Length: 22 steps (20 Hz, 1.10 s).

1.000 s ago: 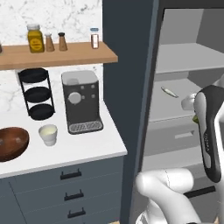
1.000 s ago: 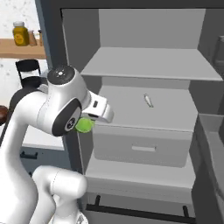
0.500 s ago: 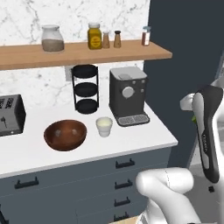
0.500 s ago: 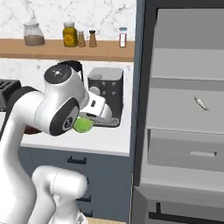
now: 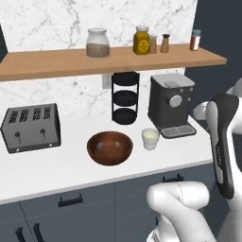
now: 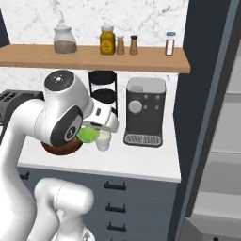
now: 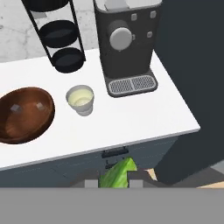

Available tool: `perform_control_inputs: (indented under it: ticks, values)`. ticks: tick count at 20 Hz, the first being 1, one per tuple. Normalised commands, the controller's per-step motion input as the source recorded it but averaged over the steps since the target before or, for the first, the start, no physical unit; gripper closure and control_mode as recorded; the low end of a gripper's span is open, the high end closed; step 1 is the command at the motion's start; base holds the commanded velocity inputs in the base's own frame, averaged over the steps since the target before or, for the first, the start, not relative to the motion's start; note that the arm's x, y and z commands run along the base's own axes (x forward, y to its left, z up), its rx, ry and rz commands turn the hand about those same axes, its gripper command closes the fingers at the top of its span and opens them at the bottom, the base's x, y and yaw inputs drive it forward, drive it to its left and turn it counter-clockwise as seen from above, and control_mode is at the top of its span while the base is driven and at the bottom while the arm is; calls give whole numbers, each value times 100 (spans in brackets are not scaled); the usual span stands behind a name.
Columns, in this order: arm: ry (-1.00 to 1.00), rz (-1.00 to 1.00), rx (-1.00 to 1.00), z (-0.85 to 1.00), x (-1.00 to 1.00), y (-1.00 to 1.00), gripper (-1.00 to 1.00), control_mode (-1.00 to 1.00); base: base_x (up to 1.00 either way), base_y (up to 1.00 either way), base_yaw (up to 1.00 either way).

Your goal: Grab a lemon wedge from the fridge and one ice cube from the ice bowl, and put them in the glass of lemonade.

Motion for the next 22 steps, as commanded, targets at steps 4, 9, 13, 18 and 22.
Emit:
perform_control_inputs:
  ticks: [4, 9, 13, 18, 22]
  values:
    - [0, 0, 0, 0, 0, 0, 100, 100, 54, 22, 0]
    - [0, 0, 0, 0, 0, 0, 100, 100, 23, 30, 0]
    - [0, 0, 0, 0, 0, 0, 100, 100, 41, 56, 0]
    - [0, 0, 0, 0, 0, 0, 100, 100, 54, 50, 0]
    - [0, 0, 0, 0, 0, 0, 100, 100, 46, 7, 0]
